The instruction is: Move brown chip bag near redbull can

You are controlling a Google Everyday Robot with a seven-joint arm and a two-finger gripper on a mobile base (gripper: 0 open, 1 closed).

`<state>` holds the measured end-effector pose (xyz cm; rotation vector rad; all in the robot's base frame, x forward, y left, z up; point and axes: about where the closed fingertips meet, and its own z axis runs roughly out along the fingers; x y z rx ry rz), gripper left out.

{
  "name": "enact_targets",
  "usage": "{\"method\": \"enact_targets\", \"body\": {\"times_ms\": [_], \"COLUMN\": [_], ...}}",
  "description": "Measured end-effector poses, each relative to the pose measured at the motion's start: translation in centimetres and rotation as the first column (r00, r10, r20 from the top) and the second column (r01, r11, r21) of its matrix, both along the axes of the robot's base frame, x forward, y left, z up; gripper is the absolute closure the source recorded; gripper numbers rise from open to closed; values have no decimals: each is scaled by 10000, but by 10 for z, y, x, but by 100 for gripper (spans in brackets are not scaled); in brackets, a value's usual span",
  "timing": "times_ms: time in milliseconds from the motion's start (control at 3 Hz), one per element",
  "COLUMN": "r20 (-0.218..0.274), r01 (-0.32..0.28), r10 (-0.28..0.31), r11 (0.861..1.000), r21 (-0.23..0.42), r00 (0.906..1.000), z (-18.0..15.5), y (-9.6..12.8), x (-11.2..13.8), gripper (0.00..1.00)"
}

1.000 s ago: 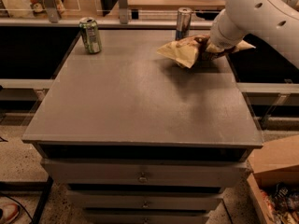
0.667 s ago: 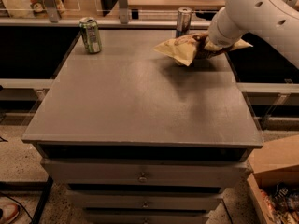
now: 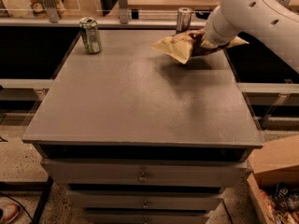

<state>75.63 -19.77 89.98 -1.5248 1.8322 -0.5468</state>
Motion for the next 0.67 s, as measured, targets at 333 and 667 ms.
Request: {"method": "enact_targets", "body": {"times_ms": [333, 667], "r20": [34, 7], "r01": [-49, -62], "r10": [49, 62], "r11": [9999, 9999], "r21": [112, 106], "r00": [10000, 10000], "z": [-1, -3], "y": [3, 4], "x": [3, 3], "gripper": [35, 13]}}
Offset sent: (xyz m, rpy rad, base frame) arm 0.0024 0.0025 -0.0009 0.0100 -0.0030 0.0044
